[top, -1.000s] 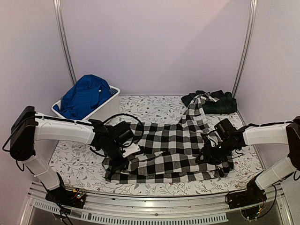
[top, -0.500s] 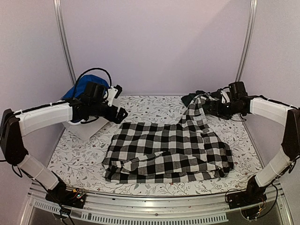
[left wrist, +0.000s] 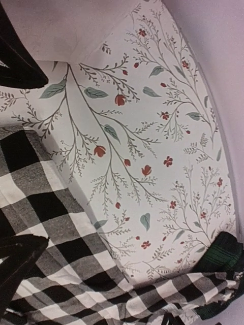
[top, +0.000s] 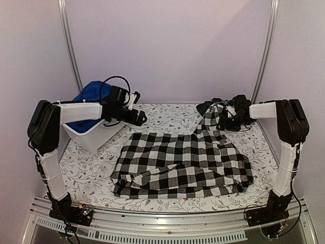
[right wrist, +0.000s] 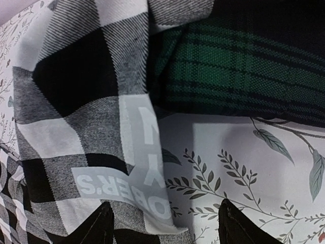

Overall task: Fold and stack the mixed laundry pile
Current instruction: Pick up the 1/3-folded shirt from the center of the board.

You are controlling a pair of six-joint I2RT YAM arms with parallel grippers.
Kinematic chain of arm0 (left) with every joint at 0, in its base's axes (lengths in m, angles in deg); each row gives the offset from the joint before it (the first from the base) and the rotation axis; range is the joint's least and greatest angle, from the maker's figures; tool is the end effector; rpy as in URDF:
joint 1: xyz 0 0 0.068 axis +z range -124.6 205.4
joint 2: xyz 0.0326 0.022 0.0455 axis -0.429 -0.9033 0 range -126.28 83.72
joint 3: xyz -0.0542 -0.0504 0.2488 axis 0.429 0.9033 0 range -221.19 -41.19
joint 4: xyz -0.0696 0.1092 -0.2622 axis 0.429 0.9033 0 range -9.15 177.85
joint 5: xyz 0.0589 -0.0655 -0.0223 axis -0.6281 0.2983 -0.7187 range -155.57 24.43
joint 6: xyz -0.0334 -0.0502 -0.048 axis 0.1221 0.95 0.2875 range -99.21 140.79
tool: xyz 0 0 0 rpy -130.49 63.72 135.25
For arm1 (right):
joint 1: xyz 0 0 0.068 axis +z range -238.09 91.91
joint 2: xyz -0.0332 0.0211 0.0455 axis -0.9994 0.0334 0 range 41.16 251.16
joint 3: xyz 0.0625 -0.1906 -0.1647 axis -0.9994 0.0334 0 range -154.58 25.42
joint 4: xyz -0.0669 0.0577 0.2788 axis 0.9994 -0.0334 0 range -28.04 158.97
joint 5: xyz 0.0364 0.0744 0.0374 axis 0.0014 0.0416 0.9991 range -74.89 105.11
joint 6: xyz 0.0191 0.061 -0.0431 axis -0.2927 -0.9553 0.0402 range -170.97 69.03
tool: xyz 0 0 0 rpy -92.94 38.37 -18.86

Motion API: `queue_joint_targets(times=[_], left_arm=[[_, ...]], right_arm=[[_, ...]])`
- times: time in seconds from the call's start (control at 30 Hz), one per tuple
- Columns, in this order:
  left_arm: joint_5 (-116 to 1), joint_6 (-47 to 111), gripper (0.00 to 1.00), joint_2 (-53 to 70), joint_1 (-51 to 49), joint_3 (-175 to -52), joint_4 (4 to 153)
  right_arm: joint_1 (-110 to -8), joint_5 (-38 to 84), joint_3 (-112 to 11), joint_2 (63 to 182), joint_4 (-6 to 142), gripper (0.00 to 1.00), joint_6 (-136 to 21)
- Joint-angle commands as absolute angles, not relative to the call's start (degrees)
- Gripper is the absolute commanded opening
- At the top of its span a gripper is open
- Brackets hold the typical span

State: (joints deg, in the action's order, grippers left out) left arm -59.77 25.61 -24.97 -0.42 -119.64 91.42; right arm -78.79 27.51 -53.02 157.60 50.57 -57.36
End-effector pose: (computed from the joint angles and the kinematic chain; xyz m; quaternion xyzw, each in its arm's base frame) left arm 0.4255 -0.2132 0.1716 0.1862 0.8890 -0.1542 0.3888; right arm 0.4553 0.0888 0.0988 -0.0554 0.9506 0.1417 0.2706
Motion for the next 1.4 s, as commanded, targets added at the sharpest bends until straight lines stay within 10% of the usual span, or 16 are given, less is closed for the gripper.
queue_joint_targets(times=[0.0, 0.83, 0.97, 1.07, 1.37], left_arm=[[-60.25, 27.88, 0.98, -32.12, 2.41, -123.99, 96.91], [-46.29, 21.12, 0.59, -41.1, 7.42, -128.63, 101.25], [-45.79, 21.04, 0.6, -42.67, 7.22, -129.61, 101.77], [-45.4, 20.97, 0.59, -43.63, 7.04, -130.47, 102.15], [-42.16, 18.53, 0.34, -44.32, 6.97, -131.24, 103.44]], right_arm=[[-79.42, 27.38, -56.06, 160.89, 52.12, 0.69, -55.88], [-82.62, 38.83, -58.58, 164.54, 53.15, 0.19, -55.1], [-82.63, 38.48, -60.13, 164.8, 53.49, 0.43, -55.11], [-82.67, 41.16, -62.79, 166.54, 53.29, 0.43, -55.1], [-82.7, 43.68, -64.89, 165.84, 51.92, 0.0, -55.36]])
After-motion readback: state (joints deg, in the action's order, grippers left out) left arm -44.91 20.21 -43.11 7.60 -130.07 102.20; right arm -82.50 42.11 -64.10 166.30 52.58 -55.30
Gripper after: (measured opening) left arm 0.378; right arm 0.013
